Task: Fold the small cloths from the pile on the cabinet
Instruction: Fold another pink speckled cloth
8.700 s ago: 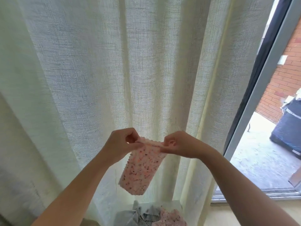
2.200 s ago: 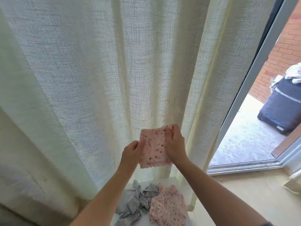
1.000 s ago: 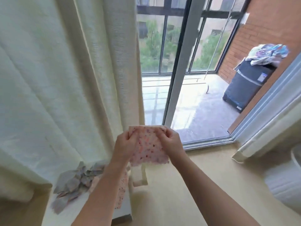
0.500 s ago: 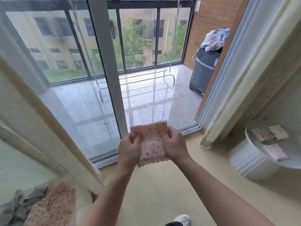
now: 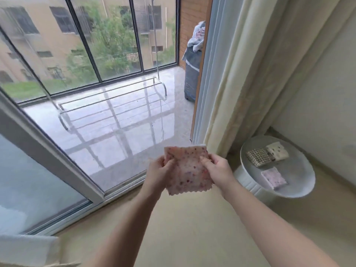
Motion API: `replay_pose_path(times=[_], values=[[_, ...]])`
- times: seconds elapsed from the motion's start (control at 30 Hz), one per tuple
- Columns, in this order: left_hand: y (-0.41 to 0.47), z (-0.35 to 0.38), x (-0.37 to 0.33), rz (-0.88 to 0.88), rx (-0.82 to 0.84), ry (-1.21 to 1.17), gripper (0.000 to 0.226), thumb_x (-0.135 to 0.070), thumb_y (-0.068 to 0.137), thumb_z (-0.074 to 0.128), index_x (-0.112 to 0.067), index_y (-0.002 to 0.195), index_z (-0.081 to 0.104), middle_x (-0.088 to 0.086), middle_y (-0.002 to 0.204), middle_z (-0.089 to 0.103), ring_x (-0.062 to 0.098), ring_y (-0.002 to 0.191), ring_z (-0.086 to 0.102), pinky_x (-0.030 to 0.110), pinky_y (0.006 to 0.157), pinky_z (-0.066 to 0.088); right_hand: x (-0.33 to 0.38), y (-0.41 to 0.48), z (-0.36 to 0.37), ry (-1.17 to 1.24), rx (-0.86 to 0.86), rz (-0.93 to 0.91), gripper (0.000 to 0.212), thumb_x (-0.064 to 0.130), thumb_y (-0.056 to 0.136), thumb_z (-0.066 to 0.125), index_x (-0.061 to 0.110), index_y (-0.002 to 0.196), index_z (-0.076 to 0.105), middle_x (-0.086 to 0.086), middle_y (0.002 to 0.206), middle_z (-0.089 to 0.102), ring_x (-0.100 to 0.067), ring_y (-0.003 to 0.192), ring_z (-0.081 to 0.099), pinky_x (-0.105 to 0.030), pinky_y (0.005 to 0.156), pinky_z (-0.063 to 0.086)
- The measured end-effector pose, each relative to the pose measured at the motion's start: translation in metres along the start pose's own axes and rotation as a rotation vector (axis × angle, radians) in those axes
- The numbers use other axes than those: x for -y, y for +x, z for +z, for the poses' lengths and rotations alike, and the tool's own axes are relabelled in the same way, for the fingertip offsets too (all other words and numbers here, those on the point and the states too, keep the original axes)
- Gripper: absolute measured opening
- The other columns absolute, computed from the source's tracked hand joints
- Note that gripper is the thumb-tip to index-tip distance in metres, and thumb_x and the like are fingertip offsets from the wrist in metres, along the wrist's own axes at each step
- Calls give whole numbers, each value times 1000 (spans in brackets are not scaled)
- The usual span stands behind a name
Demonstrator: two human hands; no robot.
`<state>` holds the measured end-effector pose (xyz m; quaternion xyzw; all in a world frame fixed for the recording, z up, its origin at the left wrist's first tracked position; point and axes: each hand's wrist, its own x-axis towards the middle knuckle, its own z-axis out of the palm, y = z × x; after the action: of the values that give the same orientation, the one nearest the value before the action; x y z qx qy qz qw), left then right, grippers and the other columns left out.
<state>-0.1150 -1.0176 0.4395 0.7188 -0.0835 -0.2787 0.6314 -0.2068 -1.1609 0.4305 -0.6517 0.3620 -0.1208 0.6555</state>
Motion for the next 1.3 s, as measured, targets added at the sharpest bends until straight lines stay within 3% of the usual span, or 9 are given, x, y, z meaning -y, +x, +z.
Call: replay_pose_path(times=[0.23, 0.37, 0.47, 0.57, 0.67, 0.77, 0.93, 1.07, 1.3], values=[[38, 162, 7, -42, 93, 46, 17, -13, 95, 56, -17, 88, 71, 2, 81, 74, 16, 75, 70, 31, 63, 55, -25, 70, -153, 4, -50, 76, 12, 19, 99, 55, 16, 95, 66, -5, 96, 69, -18, 86, 65, -33, 81, 55], [47, 260, 22, -100, 63, 48, 15, -15, 94, 56, -11, 94, 71, 12, 83, 71, 18, 71, 66, 43, 68, 57, -39, 102, -249, -36, -26, 112, 12, 18, 99, 56, 16, 92, 65, -3, 93, 69, -17, 86, 65, -34, 80, 55], [53, 330, 37, -176, 30, 32, 16, -15, 96, 55, -6, 95, 67, 10, 79, 66, 17, 63, 63, 35, 58, 57, -50, 128, -318, -63, 13, 166, 13, 22, 96, 59, 15, 90, 67, -10, 98, 72, -29, 96, 68, -46, 87, 57], [64, 389, 52, -221, 2, 43, 15, -16, 97, 54, -9, 94, 67, 11, 82, 69, 18, 62, 66, 31, 53, 54, -64, 158, -370, -92, 30, 218, 13, 21, 98, 57, 13, 92, 66, -8, 95, 70, -24, 91, 66, -37, 80, 57], [91, 437, 70, -223, -61, 105, 15, -18, 96, 56, -16, 86, 68, 6, 77, 70, 18, 64, 66, 39, 57, 58, -82, 194, -407, -96, 43, 277, 17, 19, 100, 54, 6, 103, 65, -8, 95, 68, -16, 83, 64, -26, 65, 57], [128, 484, 94, -252, -86, 194, 20, -22, 95, 56, -11, 81, 67, 4, 73, 68, 20, 67, 64, 46, 65, 56, -110, 240, -444, -156, 65, 333, 23, 22, 99, 56, 3, 104, 66, -14, 100, 70, -21, 89, 65, -36, 79, 56], [186, 562, 132, -414, -9, 281, 22, -20, 95, 51, -7, 84, 65, 6, 76, 67, 17, 66, 61, 29, 57, 48, -159, 306, -511, -304, 143, 507, 12, 16, 95, 56, 16, 89, 66, -10, 102, 72, -23, 91, 68, -35, 75, 56], [220, 610, 170, -511, 14, 377, 23, -19, 91, 50, 0, 84, 62, 9, 78, 65, 21, 70, 61, 41, 64, 54, -189, 344, -549, -426, 204, 562, 13, 16, 94, 55, 15, 84, 64, -8, 92, 71, -24, 85, 67, -34, 71, 54], [239, 665, 266, -690, 63, 492, 25, -16, 95, 44, -11, 73, 56, 6, 78, 65, 25, 77, 66, 38, 70, 57, -280, 392, -573, -650, 261, 665, 28, 15, 95, 51, 16, 69, 40, 0, 63, 41, -16, 59, 39, -27, 52, 26]])
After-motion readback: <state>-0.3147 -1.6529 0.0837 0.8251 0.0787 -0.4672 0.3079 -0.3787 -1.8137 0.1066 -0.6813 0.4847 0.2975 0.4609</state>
